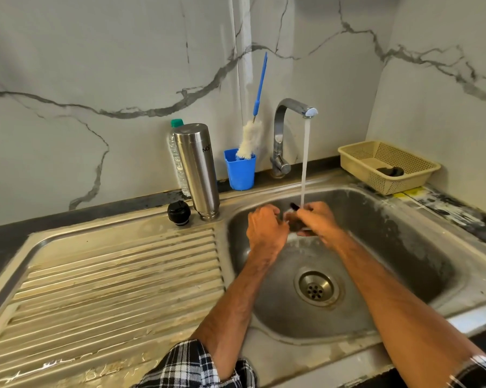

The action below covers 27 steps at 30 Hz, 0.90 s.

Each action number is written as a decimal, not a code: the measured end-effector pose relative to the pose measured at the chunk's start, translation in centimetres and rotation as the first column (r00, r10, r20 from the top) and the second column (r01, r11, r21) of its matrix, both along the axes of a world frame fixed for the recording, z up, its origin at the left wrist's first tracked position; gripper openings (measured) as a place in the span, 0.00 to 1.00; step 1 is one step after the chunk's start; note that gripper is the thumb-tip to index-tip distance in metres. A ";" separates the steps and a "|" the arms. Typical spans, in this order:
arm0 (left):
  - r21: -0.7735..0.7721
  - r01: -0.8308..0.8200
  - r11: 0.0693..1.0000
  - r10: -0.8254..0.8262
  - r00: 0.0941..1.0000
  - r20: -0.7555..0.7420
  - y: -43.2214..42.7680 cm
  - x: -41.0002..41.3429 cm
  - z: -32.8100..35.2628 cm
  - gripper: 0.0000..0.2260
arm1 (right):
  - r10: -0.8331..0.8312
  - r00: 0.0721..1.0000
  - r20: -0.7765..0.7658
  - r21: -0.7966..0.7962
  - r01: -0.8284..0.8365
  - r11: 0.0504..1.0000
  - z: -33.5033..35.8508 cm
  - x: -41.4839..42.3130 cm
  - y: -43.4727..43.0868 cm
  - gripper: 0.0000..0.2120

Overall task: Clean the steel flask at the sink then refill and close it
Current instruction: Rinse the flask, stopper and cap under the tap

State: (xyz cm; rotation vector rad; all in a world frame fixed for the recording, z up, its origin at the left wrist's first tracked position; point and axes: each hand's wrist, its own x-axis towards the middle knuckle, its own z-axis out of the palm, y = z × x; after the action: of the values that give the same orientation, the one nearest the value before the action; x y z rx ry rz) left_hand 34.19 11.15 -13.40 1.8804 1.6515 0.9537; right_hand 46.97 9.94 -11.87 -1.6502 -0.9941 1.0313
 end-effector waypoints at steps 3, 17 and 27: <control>-0.055 -0.018 0.998 0.017 1.000 -0.015 0.0 -0.2 0.0 0.14 | -0.088 0.945 0.315 0.131 0.048 0.990 0.4 -0.8 0.4 0.21; -0.075 0.055 0.996 -0.055 0.998 -0.001 -0.3 0.2 0.3 0.17 | -0.138 0.887 0.440 0.192 0.057 0.980 -0.4 0.4 0.8 0.25; -0.051 0.168 0.984 -0.152 0.960 0.237 0.1 0.8 -0.1 0.13 | -0.037 0.922 -0.385 0.015 0.046 0.999 0.4 0.6 0.1 0.15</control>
State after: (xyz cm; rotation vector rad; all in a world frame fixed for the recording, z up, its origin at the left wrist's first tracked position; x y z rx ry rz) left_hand 35.04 11.27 -13.51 1.7510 1.3575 0.9920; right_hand 47.59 10.06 -11.44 -1.3700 -0.7026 1.2502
